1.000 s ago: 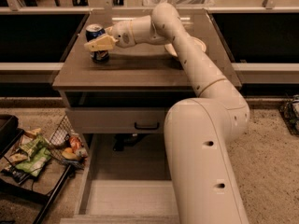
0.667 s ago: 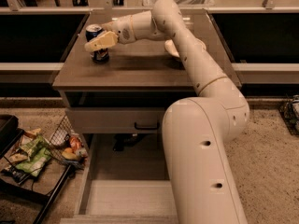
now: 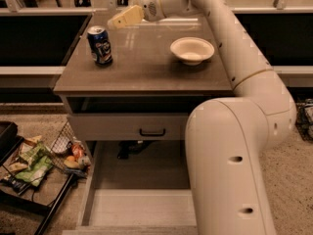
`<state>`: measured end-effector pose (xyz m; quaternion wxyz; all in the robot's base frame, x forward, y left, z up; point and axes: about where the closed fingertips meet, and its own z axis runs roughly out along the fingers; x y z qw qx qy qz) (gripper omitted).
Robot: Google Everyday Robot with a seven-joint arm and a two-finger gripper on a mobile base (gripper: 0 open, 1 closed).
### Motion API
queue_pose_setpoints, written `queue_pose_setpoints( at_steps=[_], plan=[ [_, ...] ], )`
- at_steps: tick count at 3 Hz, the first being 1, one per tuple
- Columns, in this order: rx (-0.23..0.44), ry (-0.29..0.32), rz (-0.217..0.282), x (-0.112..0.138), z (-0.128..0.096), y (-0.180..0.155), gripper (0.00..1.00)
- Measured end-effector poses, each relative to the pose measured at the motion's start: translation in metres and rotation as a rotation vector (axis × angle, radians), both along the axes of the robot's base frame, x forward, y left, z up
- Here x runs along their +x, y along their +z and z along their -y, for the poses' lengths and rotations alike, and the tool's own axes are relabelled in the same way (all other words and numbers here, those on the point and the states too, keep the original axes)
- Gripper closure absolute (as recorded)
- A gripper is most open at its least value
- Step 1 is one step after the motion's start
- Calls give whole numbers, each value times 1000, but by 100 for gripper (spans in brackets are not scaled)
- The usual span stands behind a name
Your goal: Pick pepsi can from middle drawer and place on counter
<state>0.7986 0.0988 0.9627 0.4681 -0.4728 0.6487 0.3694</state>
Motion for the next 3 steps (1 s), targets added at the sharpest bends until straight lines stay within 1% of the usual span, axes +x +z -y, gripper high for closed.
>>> queue_pose_setpoints(
  at_steps=[1, 2, 3],
  plan=[
    [-29, -244, 60, 0, 89, 61, 0],
    [-43, -503, 133, -25, 182, 122, 0],
    [-14, -733, 218, -80, 255, 188, 0]
  ],
)
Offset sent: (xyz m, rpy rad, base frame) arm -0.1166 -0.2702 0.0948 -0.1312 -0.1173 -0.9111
